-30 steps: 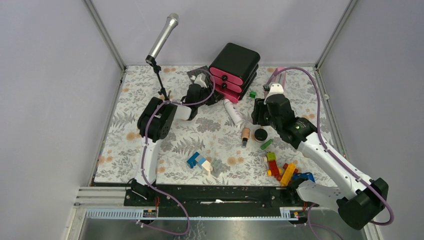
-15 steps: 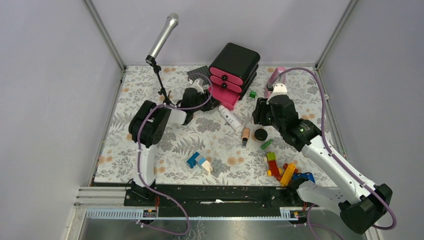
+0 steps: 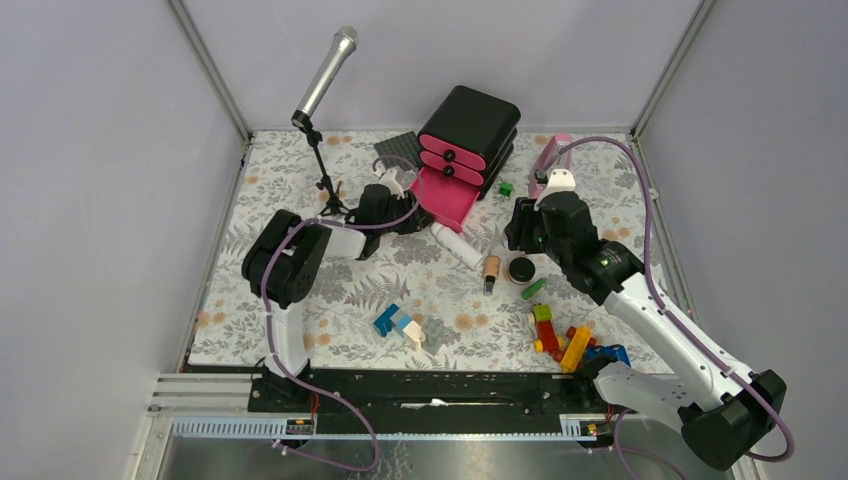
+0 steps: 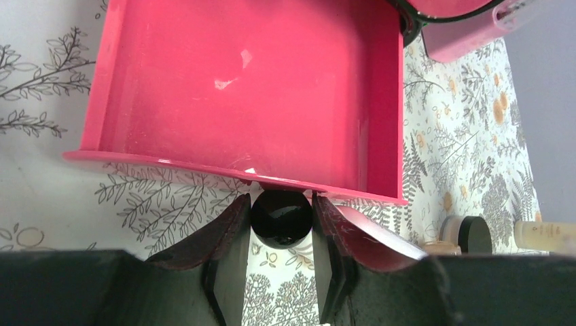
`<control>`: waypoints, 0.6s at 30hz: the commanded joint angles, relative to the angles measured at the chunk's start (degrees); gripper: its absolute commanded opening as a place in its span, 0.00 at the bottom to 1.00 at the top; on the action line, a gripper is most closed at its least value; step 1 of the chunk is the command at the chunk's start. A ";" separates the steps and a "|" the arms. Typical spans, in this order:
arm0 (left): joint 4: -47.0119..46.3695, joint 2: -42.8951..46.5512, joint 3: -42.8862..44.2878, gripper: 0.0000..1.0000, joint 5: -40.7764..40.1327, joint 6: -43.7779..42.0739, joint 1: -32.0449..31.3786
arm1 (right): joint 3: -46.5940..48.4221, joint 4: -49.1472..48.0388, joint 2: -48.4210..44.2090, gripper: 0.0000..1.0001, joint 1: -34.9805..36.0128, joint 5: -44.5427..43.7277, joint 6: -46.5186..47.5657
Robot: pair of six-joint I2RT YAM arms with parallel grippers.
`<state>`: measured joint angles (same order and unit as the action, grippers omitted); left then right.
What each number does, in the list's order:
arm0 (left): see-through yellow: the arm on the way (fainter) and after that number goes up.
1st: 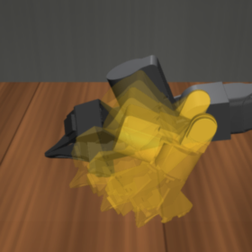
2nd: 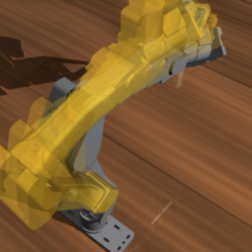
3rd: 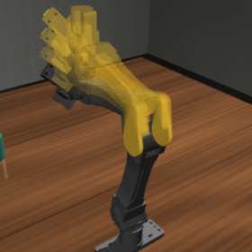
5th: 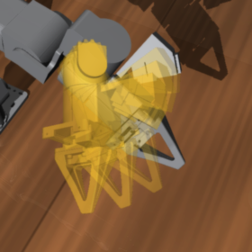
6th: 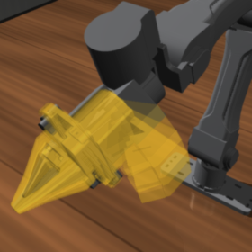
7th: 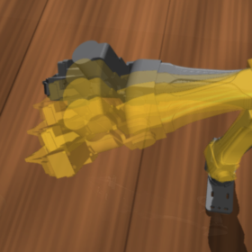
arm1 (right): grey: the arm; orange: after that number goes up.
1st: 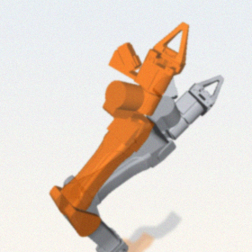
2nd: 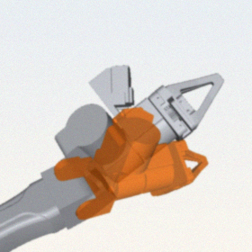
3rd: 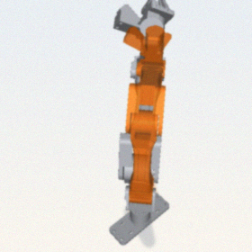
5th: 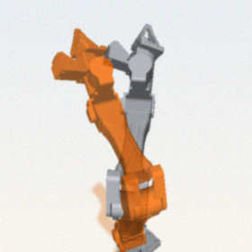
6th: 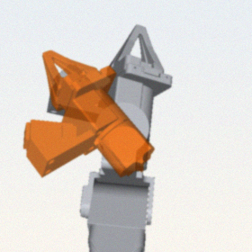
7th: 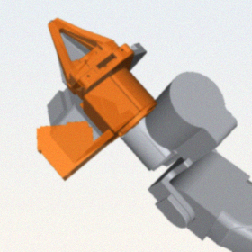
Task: Organize the makeup
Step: Open the drawer in the storage box.
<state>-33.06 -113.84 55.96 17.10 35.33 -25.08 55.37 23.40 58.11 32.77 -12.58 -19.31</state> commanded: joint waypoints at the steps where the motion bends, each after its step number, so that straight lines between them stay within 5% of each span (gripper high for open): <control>1: -1.23 4.24 -1.77 0.17 -0.45 -2.49 -0.58 | -0.07 -0.39 -1.16 0.54 -0.07 0.58 0.44; 10: -0.34 6.69 -4.13 0.18 -1.60 -3.76 -0.76 | 0.89 0.87 0.41 0.56 0.00 1.47 2.27; 18: 1.73 8.64 -3.94 0.52 -4.40 -4.56 -0.76 | 2.39 2.08 2.20 0.64 -0.04 4.81 4.67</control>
<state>-30.26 -109.25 51.88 14.72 32.01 -25.61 55.33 24.95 59.24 32.77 -10.39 -16.99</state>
